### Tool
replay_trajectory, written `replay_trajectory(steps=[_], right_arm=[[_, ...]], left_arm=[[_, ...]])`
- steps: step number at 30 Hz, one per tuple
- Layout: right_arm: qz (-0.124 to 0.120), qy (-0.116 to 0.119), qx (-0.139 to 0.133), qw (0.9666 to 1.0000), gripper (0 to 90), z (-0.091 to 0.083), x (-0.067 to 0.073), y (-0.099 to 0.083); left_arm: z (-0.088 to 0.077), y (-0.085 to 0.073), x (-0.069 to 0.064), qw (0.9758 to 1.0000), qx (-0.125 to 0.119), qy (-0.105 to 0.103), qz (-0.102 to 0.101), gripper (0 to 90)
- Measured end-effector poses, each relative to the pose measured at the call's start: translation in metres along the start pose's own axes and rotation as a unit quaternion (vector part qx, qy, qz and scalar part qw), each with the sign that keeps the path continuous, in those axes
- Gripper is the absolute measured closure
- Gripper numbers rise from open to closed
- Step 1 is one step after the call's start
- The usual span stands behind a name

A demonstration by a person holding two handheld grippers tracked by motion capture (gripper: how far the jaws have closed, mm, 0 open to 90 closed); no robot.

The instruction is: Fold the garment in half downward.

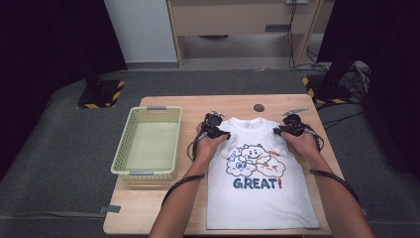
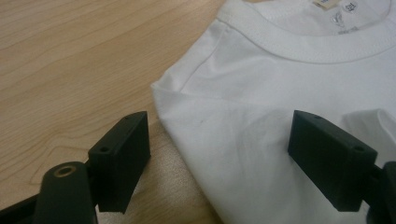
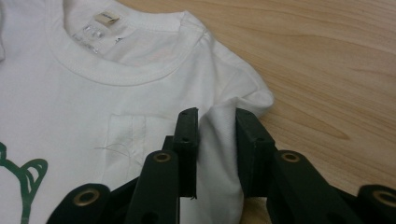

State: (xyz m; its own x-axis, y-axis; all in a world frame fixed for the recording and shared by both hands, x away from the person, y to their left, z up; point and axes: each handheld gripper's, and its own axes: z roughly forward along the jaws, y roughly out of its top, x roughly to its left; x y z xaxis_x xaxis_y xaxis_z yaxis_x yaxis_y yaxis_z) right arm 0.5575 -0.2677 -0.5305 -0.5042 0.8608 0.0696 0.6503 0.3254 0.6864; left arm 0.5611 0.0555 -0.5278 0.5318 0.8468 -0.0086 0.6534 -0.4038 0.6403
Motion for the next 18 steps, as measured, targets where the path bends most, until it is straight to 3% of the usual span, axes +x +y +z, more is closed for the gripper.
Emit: replay_trajectory(steps=[5,13,18], right_arm=[[0.004,0.013,0.003,0.9999,79.0,0.0,0.001,0.001],[0.01,0.027,0.01,0.9995,82.5,0.001,-0.001,0.003],[0.014,0.027,0.008,0.9995,83.6,-0.003,-0.003,0.006]], left_arm=[[-0.002,0.001,-0.003,0.9996,-0.004,-0.018,0.02,34.8],[-0.003,0.001,-0.014,0.9986,-0.019,-0.037,0.032,77.3],[-0.004,0.001,-0.018,0.9991,-0.022,-0.025,0.027,84.1]])
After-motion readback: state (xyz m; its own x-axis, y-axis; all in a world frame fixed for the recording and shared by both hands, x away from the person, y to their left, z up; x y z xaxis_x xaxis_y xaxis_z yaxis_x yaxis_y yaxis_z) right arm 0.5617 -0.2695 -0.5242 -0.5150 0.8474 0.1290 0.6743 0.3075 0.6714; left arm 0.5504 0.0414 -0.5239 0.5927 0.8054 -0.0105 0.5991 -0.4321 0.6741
